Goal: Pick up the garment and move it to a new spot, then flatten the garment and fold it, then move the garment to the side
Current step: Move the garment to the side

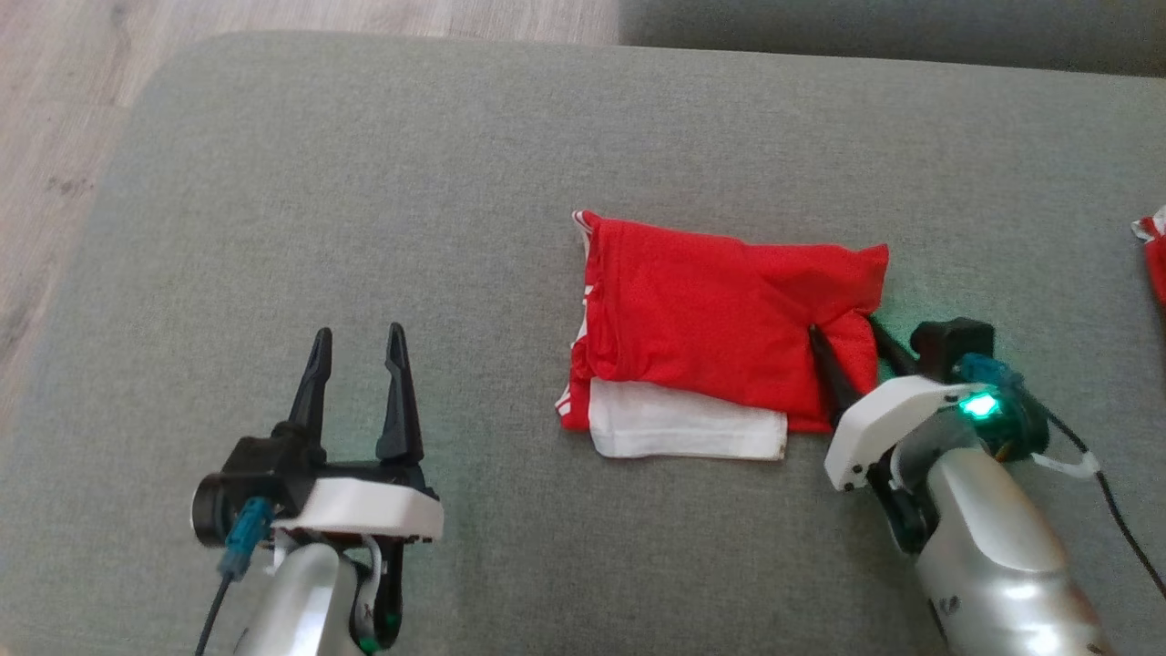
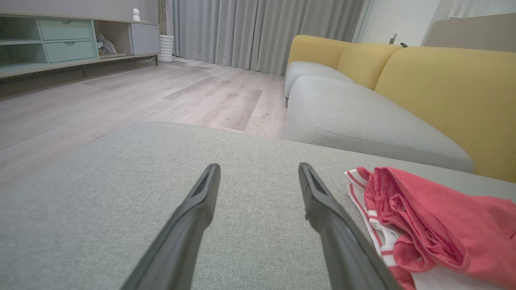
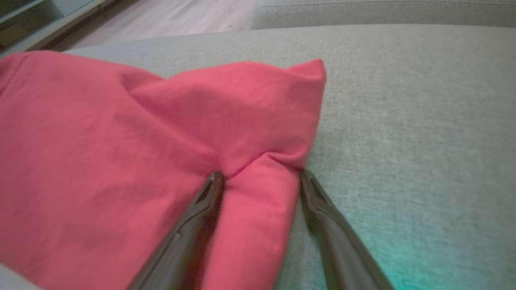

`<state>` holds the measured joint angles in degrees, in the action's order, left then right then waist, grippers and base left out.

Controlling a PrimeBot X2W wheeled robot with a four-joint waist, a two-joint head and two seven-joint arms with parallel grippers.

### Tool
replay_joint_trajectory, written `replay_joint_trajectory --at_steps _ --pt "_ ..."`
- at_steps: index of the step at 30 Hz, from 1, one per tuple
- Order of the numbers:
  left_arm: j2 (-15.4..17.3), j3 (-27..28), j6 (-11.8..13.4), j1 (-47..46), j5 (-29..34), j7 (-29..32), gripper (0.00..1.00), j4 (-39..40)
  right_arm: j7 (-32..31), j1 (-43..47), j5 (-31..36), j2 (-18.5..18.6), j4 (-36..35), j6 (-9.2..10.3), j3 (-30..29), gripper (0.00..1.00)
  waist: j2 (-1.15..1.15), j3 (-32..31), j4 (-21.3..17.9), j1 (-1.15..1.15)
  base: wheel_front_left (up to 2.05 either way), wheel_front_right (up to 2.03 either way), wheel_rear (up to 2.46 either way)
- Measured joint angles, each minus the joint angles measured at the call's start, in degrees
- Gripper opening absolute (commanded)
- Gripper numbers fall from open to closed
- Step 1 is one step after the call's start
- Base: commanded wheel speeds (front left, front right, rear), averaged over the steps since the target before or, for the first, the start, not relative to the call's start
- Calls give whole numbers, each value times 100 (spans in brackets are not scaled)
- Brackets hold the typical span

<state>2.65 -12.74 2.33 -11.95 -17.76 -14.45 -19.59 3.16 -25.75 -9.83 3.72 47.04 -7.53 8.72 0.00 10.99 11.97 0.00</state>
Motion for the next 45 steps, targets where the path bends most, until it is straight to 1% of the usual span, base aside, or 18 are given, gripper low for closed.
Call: replay_joint_trajectory --at_steps 4,9,12,15,16,19,21,25,29,31,35,38,41,43,45 --pt "0 -33 -11 1 1 0 100 -74 234 -68 463 -41 205 0 82 0 0 -79 -73 0 0 0 0" --pt "0 -121 -34 1 1 0 100 -98 477 -60 1115 -64 287 0 12 0 0 -218 -266 0 0 0 0" --pt "0 -219 -34 5 1 0 100 -98 543 -51 1419 -30 189 0 -48 0 0 -309 -422 0 0 0 0" --pt "0 -299 -30 7 0 0 100 -85 541 -50 1590 94 -51 0 -21 0 0 -381 -612 0 0 0 0" --pt "0 -299 -30 7 0 0 100 -85 541 -50 1590 94 -51 0 -21 0 0 -381 -612 0 0 0 0" --pt "0 -378 -4 7 -1 0 100 -55 468 -51 1689 345 -363 0 158 0 0 -418 -822 0 0 0 0" --pt "0 -426 13 5 -1 0 100 -44 364 -54 1696 586 -590 0 278 0 0 -417 -956 -1 0 0 0" --pt "0 -461 20 -26 1 0 100 8 66 -99 1677 1292 -1025 0 368 0 0 -295 -1146 -1 0 0 0" --pt "0 -443 13 -196 13 0 100 21 -197 -416 1616 2006 -1211 0 325 0 0 -36 -1240 0 0 0 0" --pt "-1 -423 -7 -277 18 0 100 18 -330 -652 1623 2273 -1216 0 256 0 0 111 -1272 0 0 0 0" --pt "-2 -398 -42 -389 34 0 100 15 -506 -938 1686 2694 -1107 0 -99 0 0 389 -1294 1 0 0 0" --pt "-5 -378 -90 -459 67 0 100 11 -633 -1003 1809 2938 -873 0 -479 0 0 558 -1273 1 0 0 0" --pt "-8 -361 -113 -530 67 0 100 4 -727 -1006 2009 3071 -706 0 -802 0 0 685 -1222 1 0 0 0" --pt "-13 -327 -116 -571 67 0 100 10 -780 -1005 2239 3106 -677 0 -1103 0 0 779 -1169 1 0 0 0" --pt "-16 -292 -118 -571 67 0 100 10 -792 -1004 2353 3107 -678 0 -1232 0 0 835 -1151 1 0 0 0"
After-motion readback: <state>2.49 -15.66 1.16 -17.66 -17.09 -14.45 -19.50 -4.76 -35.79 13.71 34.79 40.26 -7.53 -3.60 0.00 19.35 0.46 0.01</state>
